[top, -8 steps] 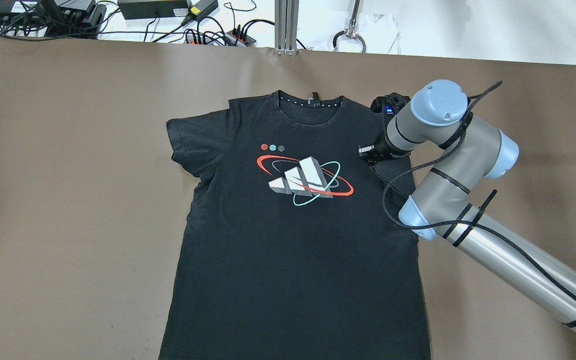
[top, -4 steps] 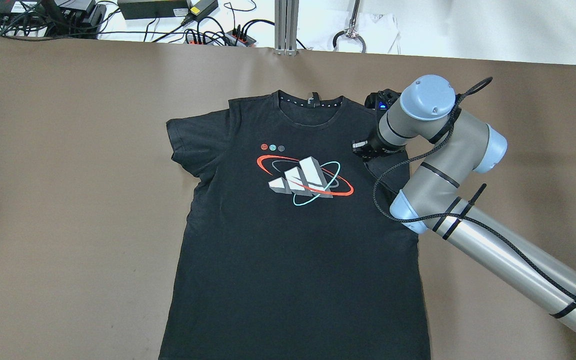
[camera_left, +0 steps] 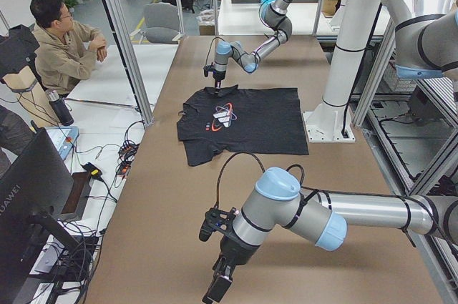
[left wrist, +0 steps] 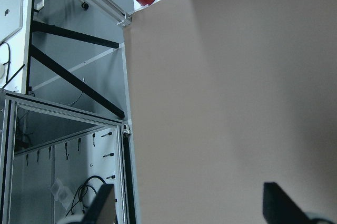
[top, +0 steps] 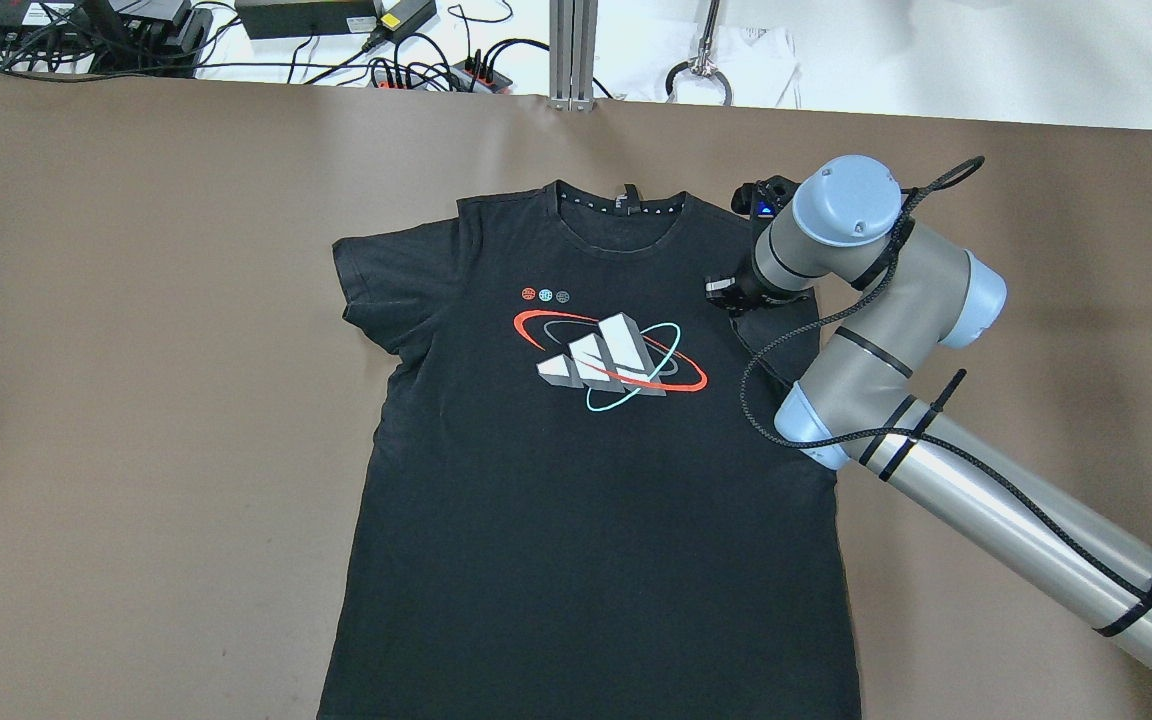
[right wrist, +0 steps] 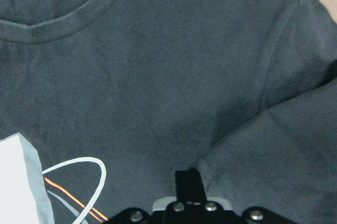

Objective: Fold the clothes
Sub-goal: 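Fold the sleeve under the right gripper inward onto the shirt body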

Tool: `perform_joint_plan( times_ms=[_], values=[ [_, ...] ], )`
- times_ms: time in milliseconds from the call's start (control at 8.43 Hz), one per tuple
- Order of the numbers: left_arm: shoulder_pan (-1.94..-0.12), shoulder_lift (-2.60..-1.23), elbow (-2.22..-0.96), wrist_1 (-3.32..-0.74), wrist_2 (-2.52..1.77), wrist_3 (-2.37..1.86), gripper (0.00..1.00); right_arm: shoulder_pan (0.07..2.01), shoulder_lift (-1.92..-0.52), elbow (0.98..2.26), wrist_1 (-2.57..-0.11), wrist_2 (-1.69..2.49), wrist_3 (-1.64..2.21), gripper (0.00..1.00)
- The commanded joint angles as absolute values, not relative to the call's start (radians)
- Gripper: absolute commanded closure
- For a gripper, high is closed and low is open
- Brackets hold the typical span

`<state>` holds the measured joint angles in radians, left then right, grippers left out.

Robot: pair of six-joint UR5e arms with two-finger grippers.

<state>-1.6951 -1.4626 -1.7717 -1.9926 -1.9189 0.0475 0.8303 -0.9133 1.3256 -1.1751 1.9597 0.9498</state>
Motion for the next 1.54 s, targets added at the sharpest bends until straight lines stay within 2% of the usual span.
perform_joint_plan(
  times_ms=[0, 356, 475, 593, 712, 949, 1424],
  values=[
    [-1.695, -1.462, -1.772, -1.993, -1.917, 0.048, 0.0, 0.81, -0.908, 1.324, -1.175, 1.95, 0.973, 1.0],
    [-1.697, -1.462, -1.773, -1.993, -1.917, 0.048, 0.0, 0.798, -0.896, 1.312, -1.173, 1.882, 0.974, 1.0],
    [-1.697, -1.462, -1.772, -1.993, -1.917, 0.048, 0.0, 0.796, -0.894, 1.31, -1.175, 1.882, 0.976, 0.81],
    [-1.697, -1.462, -1.772, -1.994, -1.917, 0.048, 0.0, 0.798, -0.894, 1.31, -1.175, 1.882, 0.976, 0.39],
    [-1.697, -1.462, -1.773, -1.994, -1.916, 0.048, 0.0, 0.798, -0.896, 1.312, -1.174, 1.882, 0.973, 0.05],
    [-1.695, -1.462, -1.772, -1.993, -1.914, 0.046, 0.0, 0.799, -0.911, 1.328, -1.173, 1.893, 0.973, 0.05],
    [-1.697, -1.463, -1.773, -1.994, -1.91, 0.046, 0.0, 0.784, -1.081, 1.509, -1.173, 1.894, 0.974, 0.05]
  ],
)
